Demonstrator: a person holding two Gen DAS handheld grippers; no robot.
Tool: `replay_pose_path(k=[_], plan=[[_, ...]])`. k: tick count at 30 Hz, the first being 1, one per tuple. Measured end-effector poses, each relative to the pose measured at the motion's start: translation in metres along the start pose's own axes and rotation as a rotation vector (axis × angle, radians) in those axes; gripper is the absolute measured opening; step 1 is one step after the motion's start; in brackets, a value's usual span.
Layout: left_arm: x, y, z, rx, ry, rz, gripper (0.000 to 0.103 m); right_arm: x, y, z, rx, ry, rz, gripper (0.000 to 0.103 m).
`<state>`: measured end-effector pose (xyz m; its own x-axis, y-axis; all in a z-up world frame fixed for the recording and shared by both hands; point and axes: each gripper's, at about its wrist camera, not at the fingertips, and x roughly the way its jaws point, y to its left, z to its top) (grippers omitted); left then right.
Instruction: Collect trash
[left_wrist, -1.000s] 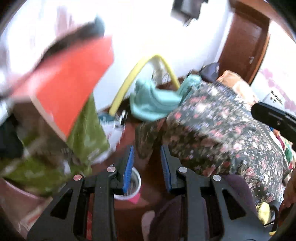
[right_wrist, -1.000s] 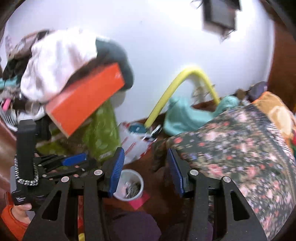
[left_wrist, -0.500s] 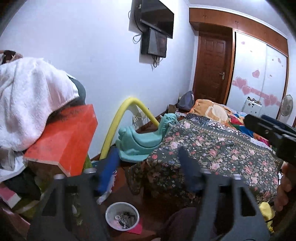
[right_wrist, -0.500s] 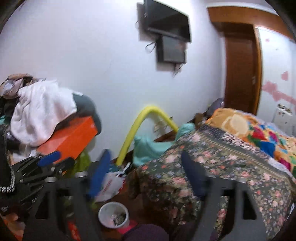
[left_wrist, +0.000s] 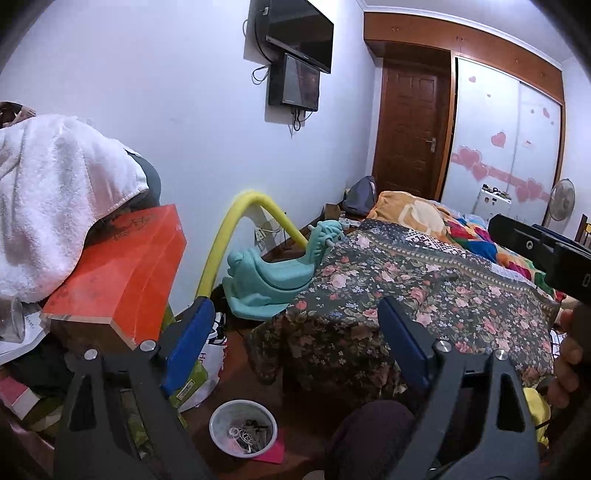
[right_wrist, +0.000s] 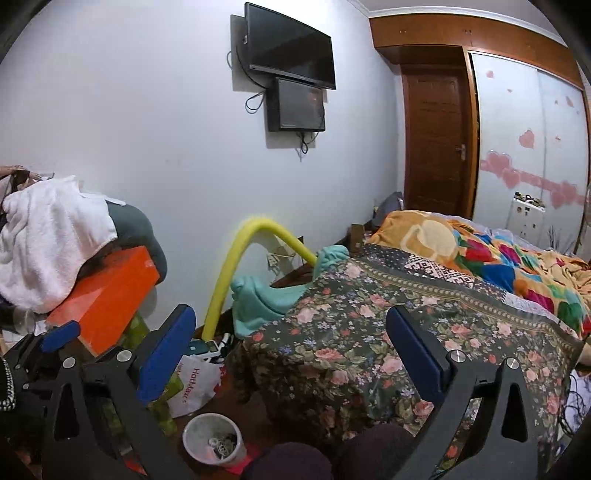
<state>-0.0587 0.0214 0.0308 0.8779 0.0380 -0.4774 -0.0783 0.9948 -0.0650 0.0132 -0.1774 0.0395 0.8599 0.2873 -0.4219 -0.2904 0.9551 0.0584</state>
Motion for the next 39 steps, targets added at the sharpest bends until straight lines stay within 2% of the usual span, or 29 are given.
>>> replay_pose_path(k=[39], plan=[[0.0027,-0.0073,-0.0026,0.005,0.010,-0.012,0.090,0.0069,0.0013,-0.0060,-0.022,0.044,-0.004,0.102]])
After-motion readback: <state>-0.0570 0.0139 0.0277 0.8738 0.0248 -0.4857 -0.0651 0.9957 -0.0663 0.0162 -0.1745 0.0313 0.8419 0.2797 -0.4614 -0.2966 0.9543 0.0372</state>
